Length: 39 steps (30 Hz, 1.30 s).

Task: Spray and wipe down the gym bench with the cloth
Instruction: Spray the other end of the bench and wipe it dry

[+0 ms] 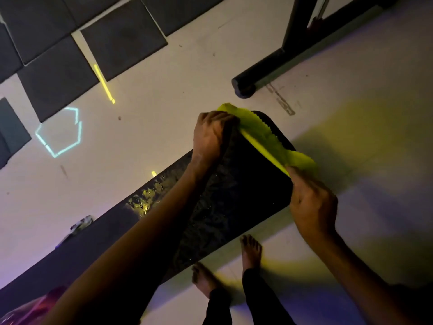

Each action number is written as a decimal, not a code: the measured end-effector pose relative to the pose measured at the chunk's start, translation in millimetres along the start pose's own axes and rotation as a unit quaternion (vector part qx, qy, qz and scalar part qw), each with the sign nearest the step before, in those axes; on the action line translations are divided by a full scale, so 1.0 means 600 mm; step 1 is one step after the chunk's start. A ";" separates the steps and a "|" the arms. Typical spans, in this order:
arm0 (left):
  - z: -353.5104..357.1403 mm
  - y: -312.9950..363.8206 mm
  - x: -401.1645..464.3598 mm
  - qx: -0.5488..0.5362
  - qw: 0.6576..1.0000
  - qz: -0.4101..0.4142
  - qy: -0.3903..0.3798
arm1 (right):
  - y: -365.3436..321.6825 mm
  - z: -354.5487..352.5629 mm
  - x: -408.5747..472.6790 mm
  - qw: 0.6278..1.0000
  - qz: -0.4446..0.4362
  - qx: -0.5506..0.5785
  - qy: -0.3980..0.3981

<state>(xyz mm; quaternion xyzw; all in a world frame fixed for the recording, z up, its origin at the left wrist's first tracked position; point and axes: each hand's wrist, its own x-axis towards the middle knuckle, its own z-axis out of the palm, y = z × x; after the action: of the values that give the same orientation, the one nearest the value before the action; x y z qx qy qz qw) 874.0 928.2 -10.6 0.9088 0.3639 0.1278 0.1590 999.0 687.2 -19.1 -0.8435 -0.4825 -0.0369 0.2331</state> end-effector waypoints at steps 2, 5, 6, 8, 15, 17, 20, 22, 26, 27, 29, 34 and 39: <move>0.039 -0.021 -0.026 0.019 0.993 -0.018 -0.112 | -0.011 0.031 -0.041 0.997 -0.005 -0.015 -0.071; 0.077 -0.059 -0.059 0.021 0.975 -0.037 -0.217 | -0.026 0.068 -0.085 0.976 0.003 -0.003 -0.216; 0.081 -0.067 -0.066 0.012 0.977 -0.040 -0.207 | -0.026 0.077 -0.090 0.978 0.005 -0.010 -0.210; 0.085 -0.078 -0.073 0.005 0.986 -0.042 -0.161 | -0.019 0.092 -0.084 0.988 0.011 -0.017 -0.155; 0.104 -0.110 -0.079 0.039 0.973 -0.128 -0.189 | -0.017 0.211 0.061 0.956 -0.116 -0.018 -0.268; 0.114 -0.111 -0.084 0.024 0.973 -0.132 -0.187 | -0.008 0.250 0.100 0.939 -0.180 -0.068 -0.285; 0.124 -0.117 -0.100 0.019 0.971 -0.126 -0.204 | 0.017 0.272 0.107 0.947 -0.175 -0.088 -0.253; 0.126 -0.120 -0.112 0.017 0.966 -0.125 -0.225 | 0.022 0.263 0.080 0.968 -0.088 -0.085 -0.220; 0.126 -0.120 -0.113 0.030 0.956 -0.124 -0.263 | -0.004 0.251 0.041 0.974 0.099 -0.119 -0.166; 0.125 -0.120 -0.111 0.028 0.955 -0.125 -0.268 | -0.016 0.254 0.045 0.970 0.124 -0.130 -0.166; 0.127 -0.120 -0.111 0.031 0.955 -0.124 -0.269 | -0.035 0.268 0.066 0.968 0.119 -0.134 -0.178; 0.137 -0.124 -0.117 0.041 0.963 -0.115 -0.239 | -0.020 0.310 0.167 0.959 -0.124 -0.119 -0.226; 0.130 -0.128 -0.114 0.038 0.957 -0.114 -0.263 | 0.024 0.292 0.159 0.967 -0.115 -0.102 -0.203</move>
<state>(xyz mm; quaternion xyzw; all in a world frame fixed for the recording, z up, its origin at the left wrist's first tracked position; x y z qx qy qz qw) 805.5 917.2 -119.3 0.8681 0.4150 -0.1489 0.2282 1033.3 832.4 -152.3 -0.7914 -0.6073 0.0591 0.0369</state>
